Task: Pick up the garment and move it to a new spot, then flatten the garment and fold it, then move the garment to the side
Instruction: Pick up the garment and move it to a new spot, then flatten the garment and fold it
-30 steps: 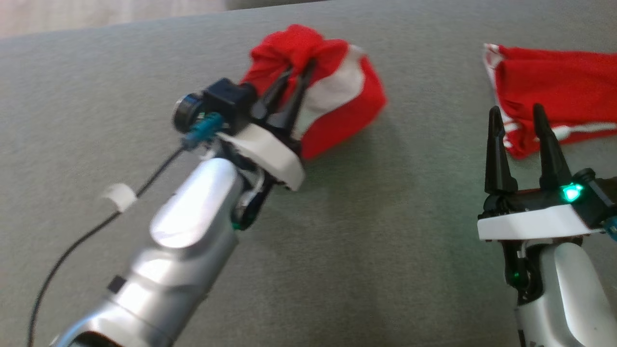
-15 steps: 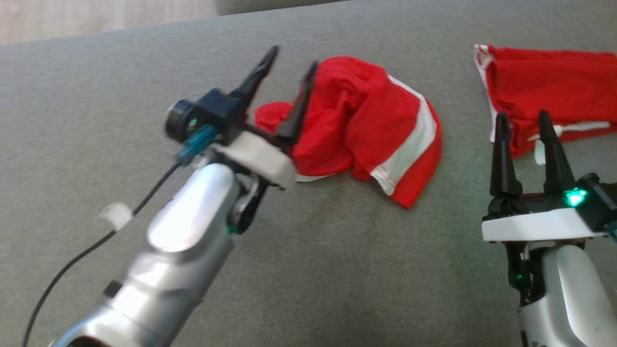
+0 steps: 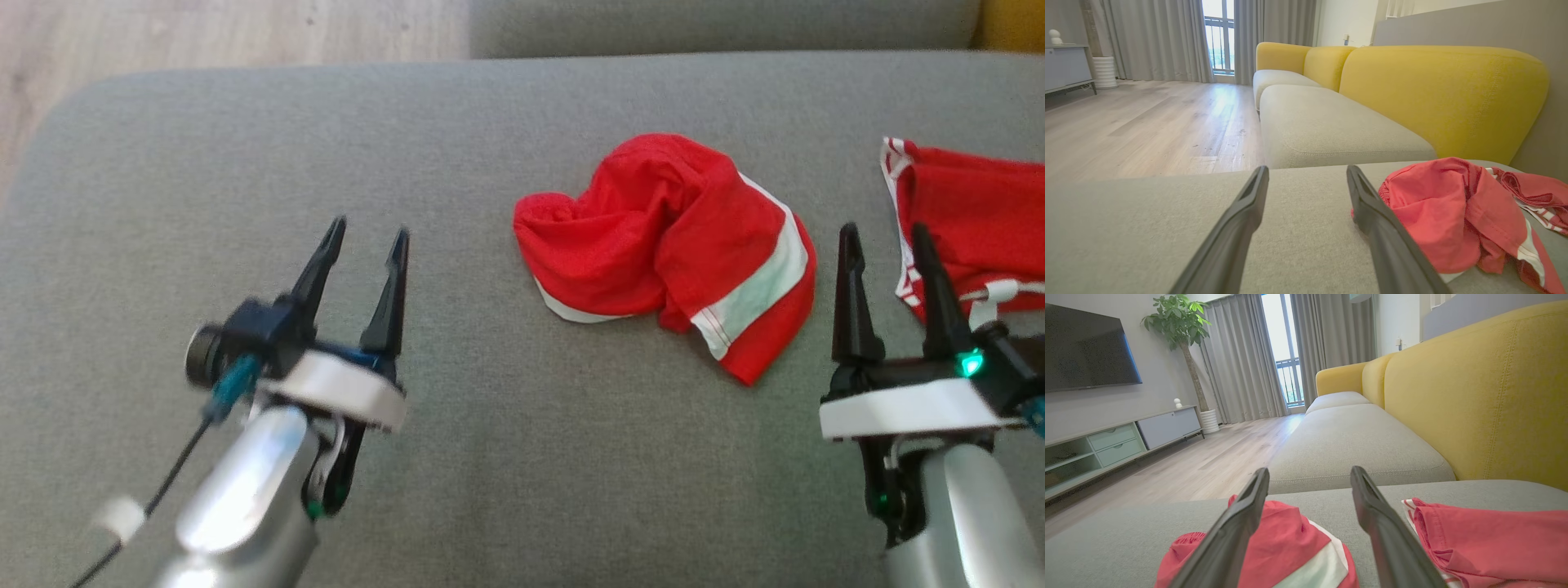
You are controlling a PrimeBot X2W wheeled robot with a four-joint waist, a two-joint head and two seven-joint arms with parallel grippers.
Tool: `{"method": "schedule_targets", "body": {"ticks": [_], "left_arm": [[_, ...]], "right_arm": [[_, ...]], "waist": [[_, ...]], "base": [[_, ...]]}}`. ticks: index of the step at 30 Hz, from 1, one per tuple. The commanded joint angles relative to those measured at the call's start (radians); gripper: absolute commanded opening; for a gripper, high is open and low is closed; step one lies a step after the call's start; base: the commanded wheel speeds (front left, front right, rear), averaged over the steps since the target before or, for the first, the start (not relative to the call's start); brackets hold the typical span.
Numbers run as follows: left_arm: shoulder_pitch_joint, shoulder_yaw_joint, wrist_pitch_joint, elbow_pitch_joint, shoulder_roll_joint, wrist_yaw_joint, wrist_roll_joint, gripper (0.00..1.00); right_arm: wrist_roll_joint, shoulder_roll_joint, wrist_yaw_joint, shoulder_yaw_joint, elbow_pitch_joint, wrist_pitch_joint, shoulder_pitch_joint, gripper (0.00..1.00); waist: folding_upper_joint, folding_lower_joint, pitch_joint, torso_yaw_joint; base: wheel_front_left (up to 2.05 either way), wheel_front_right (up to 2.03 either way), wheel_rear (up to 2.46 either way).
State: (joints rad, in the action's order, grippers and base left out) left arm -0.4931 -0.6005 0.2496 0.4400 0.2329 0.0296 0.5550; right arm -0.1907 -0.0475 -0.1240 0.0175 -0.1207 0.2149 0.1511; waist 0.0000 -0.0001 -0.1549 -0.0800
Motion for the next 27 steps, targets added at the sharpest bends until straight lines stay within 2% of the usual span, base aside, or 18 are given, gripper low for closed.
{"method": "schedule_targets", "body": {"ticks": [1, 7, 11, 15, 18, 27], "left_arm": [[-0.003, 0.051, 0.010, -0.045, 0.031, 0.009, -0.001, 1.00], [0.141, 0.131, 0.012, -0.147, 0.022, 0.036, -0.039, 1.00], [0.213, 0.186, 0.012, -0.193, -0.006, 0.031, -0.060, 1.00], [0.234, 0.213, 0.012, -0.208, -0.027, 0.011, -0.092, 1.00], [0.231, 0.232, 0.012, -0.205, -0.046, -0.011, -0.112, 1.00], [0.214, 0.252, 0.012, -0.173, -0.094, -0.060, -0.143, 1.00]], "right_arm": [[0.013, -0.003, -0.007, -0.022, 0.033, -0.004, 0.004, 1.00], [0.011, -0.003, -0.007, -0.037, 0.023, -0.013, -0.034, 1.00], [0.007, -0.003, -0.007, -0.046, 0.016, -0.013, -0.049, 1.00], [0.007, -0.003, -0.007, -0.052, 0.013, -0.018, -0.050, 1.00], [0.026, -0.003, -0.007, -0.086, -0.009, -0.062, -0.047, 1.00], [0.134, -0.003, -0.007, -0.163, -0.163, -0.182, 0.001, 1.00]], "waist": [[0.0000, 0.0001, 0.020, -0.017], [0.0000, 0.0001, 0.043, -0.021], [0.0000, 0.0001, 0.045, -0.019], [0.0000, 0.0001, 0.037, -0.024], [0.0000, 0.0001, 0.022, -0.035], [0.0000, 0.0001, -0.034, -0.083]], "base": [[0.00, 0.00, 0.00], [0.00, 0.00, 0.00], [0.00, 0.00, 0.00], [0.00, 0.00, 0.00], [0.00, 0.00, 0.00], [0.00, 0.00, 0.00]]}}
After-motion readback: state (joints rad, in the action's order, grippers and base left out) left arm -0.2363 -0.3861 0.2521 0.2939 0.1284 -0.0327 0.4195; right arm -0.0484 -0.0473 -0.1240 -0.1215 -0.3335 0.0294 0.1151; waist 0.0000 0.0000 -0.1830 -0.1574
